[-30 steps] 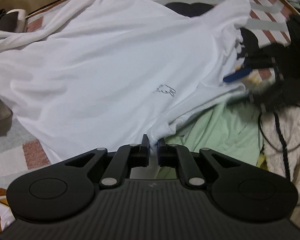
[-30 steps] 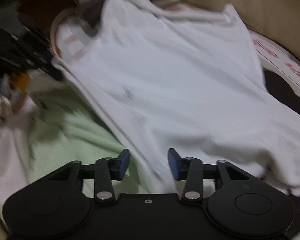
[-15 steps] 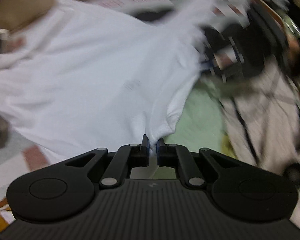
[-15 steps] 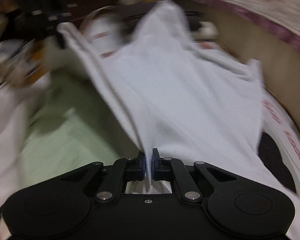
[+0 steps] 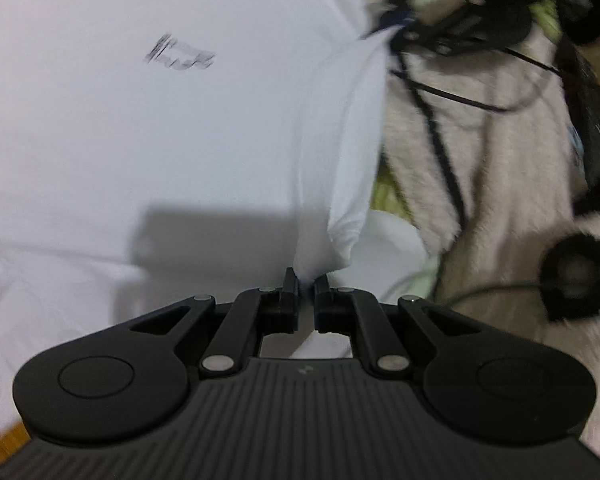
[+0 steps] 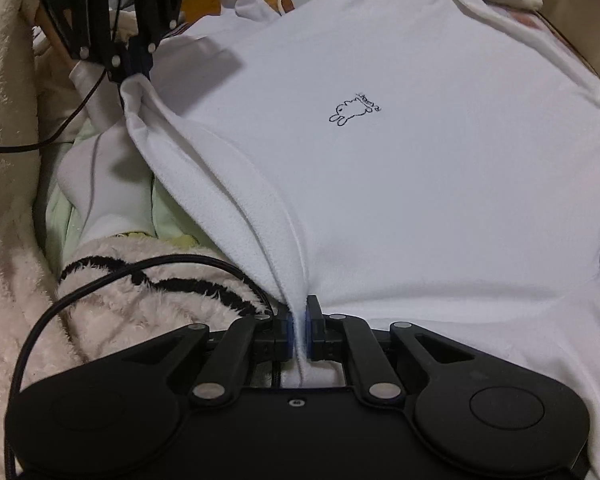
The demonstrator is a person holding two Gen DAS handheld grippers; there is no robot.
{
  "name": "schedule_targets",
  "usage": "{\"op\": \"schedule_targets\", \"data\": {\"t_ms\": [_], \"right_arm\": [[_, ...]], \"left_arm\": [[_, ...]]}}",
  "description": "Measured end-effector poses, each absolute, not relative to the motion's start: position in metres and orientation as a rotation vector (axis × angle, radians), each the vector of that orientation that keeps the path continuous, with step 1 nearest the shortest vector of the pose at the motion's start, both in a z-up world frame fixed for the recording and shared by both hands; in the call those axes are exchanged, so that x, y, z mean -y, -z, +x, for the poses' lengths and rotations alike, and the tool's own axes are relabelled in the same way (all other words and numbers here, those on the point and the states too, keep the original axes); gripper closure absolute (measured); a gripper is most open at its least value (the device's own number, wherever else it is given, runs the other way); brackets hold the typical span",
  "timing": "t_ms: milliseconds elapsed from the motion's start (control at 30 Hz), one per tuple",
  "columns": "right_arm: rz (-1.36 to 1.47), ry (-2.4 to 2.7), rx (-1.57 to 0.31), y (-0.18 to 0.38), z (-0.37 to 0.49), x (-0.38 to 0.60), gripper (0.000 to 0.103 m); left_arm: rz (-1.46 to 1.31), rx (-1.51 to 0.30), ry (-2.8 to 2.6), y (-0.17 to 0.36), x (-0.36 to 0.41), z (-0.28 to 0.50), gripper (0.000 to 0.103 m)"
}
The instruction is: Fold clothes
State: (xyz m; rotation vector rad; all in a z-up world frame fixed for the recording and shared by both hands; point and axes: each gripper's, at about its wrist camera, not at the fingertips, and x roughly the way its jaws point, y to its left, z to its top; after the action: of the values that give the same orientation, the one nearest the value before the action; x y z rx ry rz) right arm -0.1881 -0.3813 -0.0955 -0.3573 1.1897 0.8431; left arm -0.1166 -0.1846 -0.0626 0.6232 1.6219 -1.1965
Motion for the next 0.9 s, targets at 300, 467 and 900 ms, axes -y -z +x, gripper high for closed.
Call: {"op": "schedule_targets", "data": {"t_ms": [300,467,900], "right_arm": [[-0.223,-0.844,-1.156,0.066,-0.178,0.401,0.077],[0.074,-0.858,-0.894,-0.02,-0.154,0.443,0.053],[0.26,-0.149,-0.667,-0.05,0.07,0.477,0.054]], "left_arm": [[0.681,-1.451,1.135,-0.026,0.173,-0.068,0.074],[0.574,-1.213,0.867,-0.097,0.138,0.02,0.066],[0.462,-0.654,0.509,-0.035,0.069,0.16,0.062]]}}
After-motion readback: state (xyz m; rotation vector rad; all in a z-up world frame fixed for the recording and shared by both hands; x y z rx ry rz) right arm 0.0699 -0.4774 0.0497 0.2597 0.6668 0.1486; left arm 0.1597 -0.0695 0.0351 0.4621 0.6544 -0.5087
